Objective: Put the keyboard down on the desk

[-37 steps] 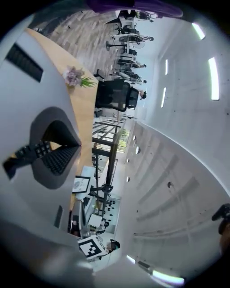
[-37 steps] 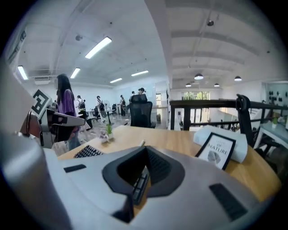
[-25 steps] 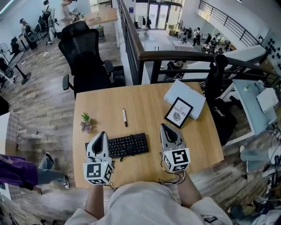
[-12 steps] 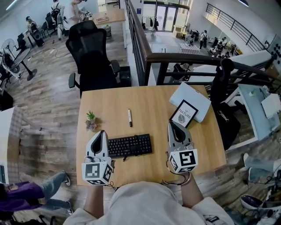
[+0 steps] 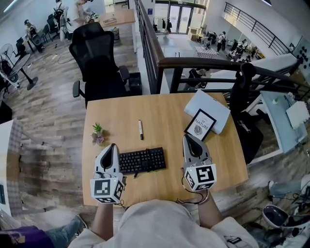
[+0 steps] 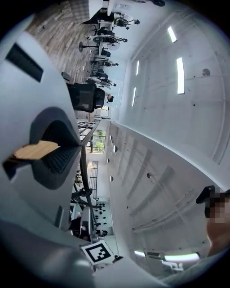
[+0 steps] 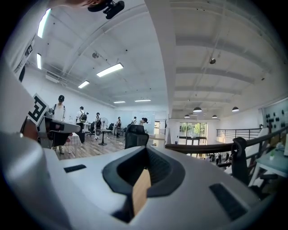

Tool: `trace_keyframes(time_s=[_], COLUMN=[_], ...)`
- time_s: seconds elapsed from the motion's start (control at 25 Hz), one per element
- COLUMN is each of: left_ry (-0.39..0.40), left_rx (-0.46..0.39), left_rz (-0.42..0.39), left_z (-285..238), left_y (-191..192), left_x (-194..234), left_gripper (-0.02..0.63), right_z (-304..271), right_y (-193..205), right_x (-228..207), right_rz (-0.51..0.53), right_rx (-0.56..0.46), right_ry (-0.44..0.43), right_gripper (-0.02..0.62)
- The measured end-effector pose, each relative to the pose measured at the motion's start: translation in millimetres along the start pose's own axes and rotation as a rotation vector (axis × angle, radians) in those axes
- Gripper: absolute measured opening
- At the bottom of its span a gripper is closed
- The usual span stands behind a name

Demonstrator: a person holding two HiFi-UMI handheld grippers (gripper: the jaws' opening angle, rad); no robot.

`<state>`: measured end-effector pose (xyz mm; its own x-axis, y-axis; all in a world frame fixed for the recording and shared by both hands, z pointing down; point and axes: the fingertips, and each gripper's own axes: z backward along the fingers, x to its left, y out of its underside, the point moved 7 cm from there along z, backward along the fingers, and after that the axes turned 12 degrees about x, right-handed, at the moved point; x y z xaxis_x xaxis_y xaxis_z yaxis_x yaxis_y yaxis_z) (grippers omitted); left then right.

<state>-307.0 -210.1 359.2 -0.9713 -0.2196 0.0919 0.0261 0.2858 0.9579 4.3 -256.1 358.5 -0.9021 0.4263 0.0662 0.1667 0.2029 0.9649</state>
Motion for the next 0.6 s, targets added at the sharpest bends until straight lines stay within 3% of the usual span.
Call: trace_keyframes(time_s=[0.12, 0.6], left_ry=[0.022, -0.012], left_rx=[0.006, 0.019], left_rz=[0.031, 0.021], left_z=[-1.1, -1.5], left_y=[3.2, 9.3], left_x=[-3.5, 8.4], left_gripper=[0.011, 0.011], right_z=[1.5, 3.2], right_y=[-0.3, 1.7], right_x=[-2.4, -13.2], right_rz=[0.000, -0.013], right_rx=[0.001, 0.004], right_ry=[0.008, 0.025], right_gripper=[0.003, 0.003])
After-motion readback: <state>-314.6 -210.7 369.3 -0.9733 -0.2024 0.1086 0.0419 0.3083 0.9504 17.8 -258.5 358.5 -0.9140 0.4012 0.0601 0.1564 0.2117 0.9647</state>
